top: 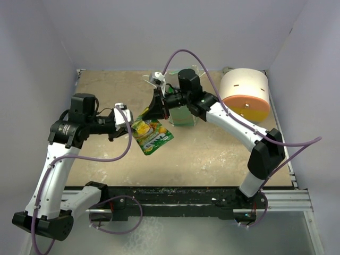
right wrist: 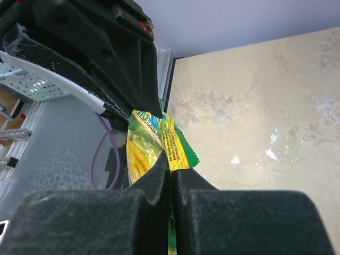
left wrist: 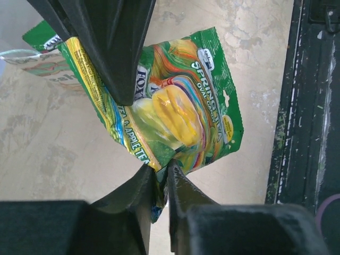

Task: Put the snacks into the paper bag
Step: Place the snack in the paper bag.

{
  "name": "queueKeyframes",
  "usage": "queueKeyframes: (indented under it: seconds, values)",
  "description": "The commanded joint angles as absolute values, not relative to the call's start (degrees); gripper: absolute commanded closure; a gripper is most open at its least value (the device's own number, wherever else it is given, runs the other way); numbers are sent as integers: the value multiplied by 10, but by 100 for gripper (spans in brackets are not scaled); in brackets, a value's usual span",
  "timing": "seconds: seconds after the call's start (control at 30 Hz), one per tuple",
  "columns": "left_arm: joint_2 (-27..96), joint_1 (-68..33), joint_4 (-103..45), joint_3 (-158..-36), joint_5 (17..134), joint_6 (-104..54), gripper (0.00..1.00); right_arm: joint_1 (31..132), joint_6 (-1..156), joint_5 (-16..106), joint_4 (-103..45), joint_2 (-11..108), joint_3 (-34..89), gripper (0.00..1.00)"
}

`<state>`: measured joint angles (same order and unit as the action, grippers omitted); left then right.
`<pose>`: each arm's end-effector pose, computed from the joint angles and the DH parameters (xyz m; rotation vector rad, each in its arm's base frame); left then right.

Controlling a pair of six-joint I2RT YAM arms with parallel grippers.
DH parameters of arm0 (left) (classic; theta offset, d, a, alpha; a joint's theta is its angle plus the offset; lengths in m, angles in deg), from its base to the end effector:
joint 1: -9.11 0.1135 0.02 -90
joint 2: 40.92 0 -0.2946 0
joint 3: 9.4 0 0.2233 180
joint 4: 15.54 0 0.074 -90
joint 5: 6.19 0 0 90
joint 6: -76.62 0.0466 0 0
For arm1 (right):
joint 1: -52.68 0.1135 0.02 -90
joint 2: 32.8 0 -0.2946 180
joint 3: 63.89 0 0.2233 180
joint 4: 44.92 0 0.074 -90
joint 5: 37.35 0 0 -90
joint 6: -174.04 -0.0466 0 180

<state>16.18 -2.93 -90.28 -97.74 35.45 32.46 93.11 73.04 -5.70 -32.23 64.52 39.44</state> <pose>0.1170 -0.0606 0.4044 1.3503 1.6173 -0.6304 0.2615 0.2749 0.4176 -1.2322 1.4110 1.4916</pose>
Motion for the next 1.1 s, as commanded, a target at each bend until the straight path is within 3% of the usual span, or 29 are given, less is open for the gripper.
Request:
queueKeyframes:
  seconds: [0.0, 0.2, 0.27, 0.37, 0.7, 1.07]
  values:
    - [131, -32, -861, -966, 332, 296, 71, 927, 786, -27, -279, 605, 426, 100]
    - [101, -32, -834, -956, 384, 245, 23, 887, 831, 10, -230, 561, 448, 100]
    - [84, -31, -832, -955, 414, 236, 12, 862, 835, 18, -219, 544, 457, 100]
    - [63, -30, -823, -947, 455, 223, 2, 822, 841, 38, -206, 519, 474, 100]
    - [42, -4, -799, -932, 481, 190, 1, 767, 903, 191, -135, 527, 612, 100]
    - [56, 11, -783, -921, 480, 179, 1, 767, 990, 193, -132, 629, 713, 100]
